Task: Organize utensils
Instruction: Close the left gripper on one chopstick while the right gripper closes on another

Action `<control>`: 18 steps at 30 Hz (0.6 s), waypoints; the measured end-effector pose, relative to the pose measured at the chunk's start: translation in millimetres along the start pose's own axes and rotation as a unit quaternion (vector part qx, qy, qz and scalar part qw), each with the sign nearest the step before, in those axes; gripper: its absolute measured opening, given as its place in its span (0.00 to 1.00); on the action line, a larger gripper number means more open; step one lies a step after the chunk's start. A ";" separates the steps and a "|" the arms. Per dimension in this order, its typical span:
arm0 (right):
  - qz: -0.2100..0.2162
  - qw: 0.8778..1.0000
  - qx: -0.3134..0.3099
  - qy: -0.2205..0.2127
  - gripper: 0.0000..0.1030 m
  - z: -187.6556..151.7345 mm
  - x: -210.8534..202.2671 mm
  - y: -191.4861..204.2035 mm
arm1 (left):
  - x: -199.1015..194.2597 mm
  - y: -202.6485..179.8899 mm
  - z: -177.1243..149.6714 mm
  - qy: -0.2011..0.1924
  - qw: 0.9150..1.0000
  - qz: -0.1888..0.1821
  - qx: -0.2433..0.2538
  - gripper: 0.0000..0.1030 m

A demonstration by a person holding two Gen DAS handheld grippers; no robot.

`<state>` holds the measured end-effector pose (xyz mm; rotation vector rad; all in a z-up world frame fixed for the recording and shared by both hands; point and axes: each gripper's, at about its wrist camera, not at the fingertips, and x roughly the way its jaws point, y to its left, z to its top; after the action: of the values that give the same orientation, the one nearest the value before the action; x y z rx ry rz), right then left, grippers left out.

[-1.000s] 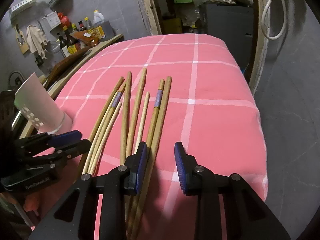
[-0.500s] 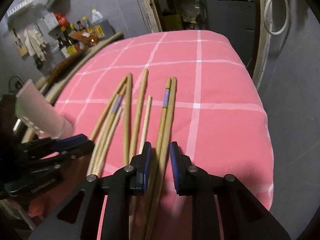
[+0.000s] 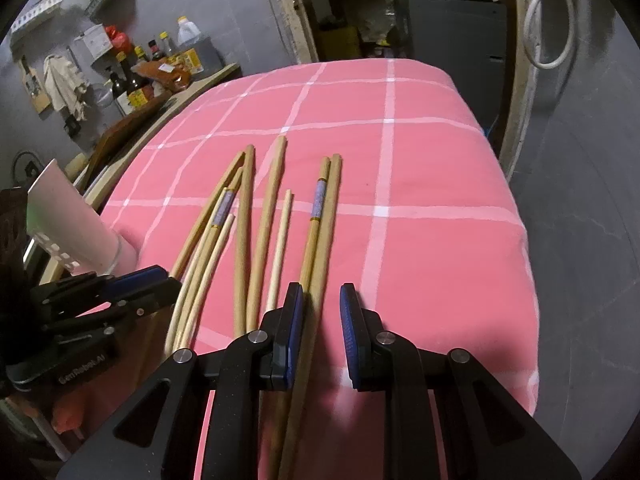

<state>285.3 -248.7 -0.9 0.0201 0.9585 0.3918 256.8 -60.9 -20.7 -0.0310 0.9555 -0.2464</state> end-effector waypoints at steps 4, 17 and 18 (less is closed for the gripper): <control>0.003 1.000 -0.002 0.028 0.15 6.1 12.1 5.7 | 3.6 -3.0 4.0 0.003 1.000 0.001 0.000 0.19; 0.024 0.999 0.028 -0.003 0.13 1.0 -8.3 -8.0 | 4.5 0.1 4.0 0.003 1.000 -0.007 -0.006 0.19; 0.021 0.999 0.029 0.002 0.13 1.4 -5.6 -8.6 | 4.4 0.3 3.9 0.003 1.000 -0.007 -0.005 0.19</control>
<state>286.2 -258.3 2.8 0.0916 0.9736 0.4030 262.4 -61.9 -22.0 -0.0458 0.9635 -0.2541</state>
